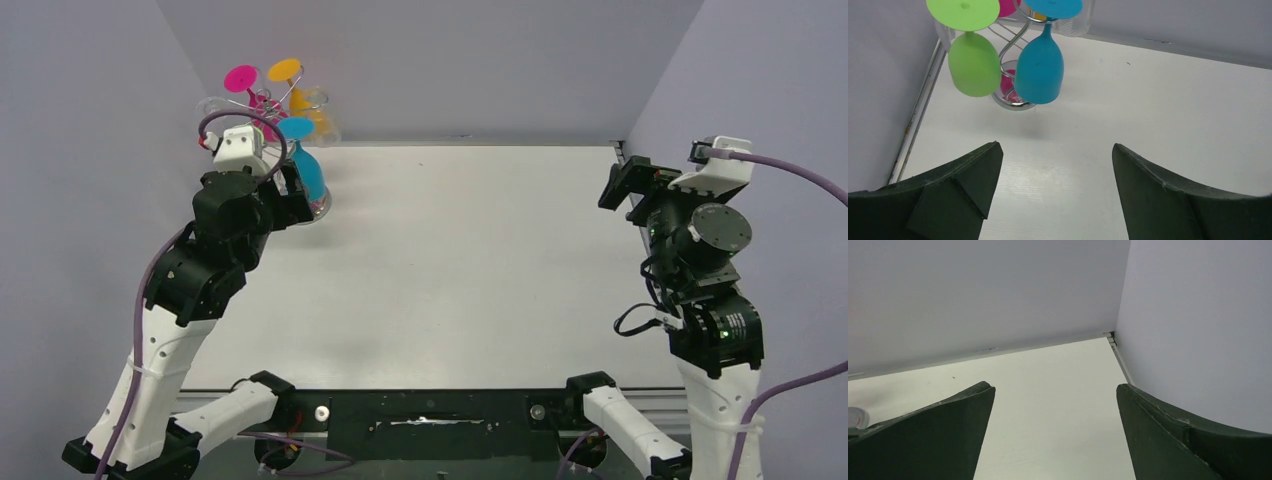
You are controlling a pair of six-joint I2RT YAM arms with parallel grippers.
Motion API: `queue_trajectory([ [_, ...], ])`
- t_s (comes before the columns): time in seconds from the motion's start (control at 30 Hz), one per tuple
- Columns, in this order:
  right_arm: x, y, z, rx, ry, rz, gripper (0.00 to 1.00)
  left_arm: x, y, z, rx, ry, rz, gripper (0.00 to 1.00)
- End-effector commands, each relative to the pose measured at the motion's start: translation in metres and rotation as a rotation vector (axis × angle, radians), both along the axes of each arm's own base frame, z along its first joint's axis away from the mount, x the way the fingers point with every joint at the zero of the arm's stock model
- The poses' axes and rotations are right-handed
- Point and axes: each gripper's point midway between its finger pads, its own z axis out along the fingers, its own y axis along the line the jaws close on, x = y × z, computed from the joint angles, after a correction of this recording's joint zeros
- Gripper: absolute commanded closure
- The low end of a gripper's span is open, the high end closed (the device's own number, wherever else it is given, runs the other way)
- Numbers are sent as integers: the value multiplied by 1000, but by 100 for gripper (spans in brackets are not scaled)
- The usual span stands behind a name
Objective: Take the wine glass off the wine glass rack
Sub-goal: Pick up the wine glass from the wine rack.
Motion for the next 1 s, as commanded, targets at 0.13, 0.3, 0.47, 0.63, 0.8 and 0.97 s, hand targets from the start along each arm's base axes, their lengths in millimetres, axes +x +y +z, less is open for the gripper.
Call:
queue_trajectory([
  [0.13, 38, -4, -77, 159, 110, -46, 2, 2, 20, -22, -23, 35, 29, 17],
  [0.3, 49, -7, -150, 265, 254, -72, 2, 0, 29, -40, -70, 58, 42, 14],
  [0.47, 55, 7, -208, 380, 343, -2, 2, 0, 44, -64, -105, 140, 132, 12],
  [0.63, 56, 29, -244, 471, 439, 109, 2, 12, 48, -63, -189, 180, 153, 12],
  [0.8, 55, 35, -254, 531, 490, 127, 2, 30, 57, -44, -300, 151, 172, 14],
  [0.97, 51, 36, -247, 550, 464, 130, 2, 47, 79, -18, -357, 105, 253, 20],
])
